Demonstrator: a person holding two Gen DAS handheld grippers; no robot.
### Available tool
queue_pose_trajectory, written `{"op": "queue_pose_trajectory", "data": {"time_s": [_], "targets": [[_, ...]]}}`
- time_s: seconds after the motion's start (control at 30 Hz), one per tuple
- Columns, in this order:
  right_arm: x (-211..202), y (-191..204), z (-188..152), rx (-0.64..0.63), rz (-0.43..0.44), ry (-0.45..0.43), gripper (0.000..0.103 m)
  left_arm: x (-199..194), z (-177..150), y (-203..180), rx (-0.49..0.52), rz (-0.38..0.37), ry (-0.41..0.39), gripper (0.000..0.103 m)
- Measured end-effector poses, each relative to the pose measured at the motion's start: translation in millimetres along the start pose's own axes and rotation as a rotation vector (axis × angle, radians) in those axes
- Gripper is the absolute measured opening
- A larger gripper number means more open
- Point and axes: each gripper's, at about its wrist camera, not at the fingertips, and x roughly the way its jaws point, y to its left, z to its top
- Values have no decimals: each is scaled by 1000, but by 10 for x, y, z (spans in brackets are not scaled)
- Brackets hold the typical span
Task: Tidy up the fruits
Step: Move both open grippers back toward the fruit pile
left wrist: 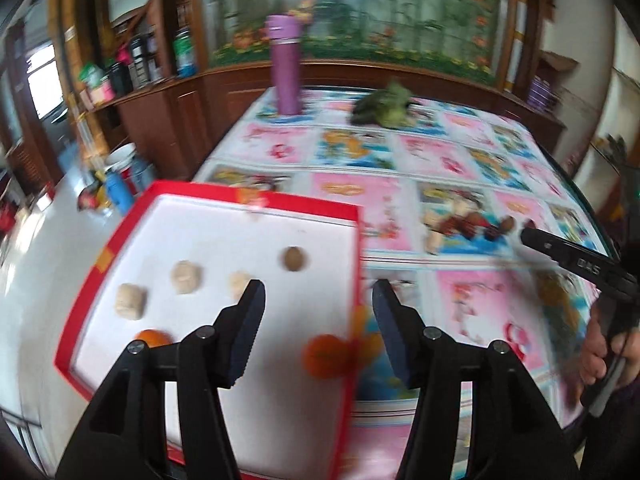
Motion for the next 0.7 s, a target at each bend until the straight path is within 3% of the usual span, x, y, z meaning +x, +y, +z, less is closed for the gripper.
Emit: {"op": "queue_pose_trajectory", "data": {"time_s": [0.27,0.5,0.7], "targets": [[180,12,-75,-56,-20,63,38,259,-29,-516,82,-79,67,57],[503,88,77,-89,-115,91,38,639,87,-603,73,-91,129,57],[581,38,137,-80,-115,97,38,892,211,-761,84,-102,159,57]]}}
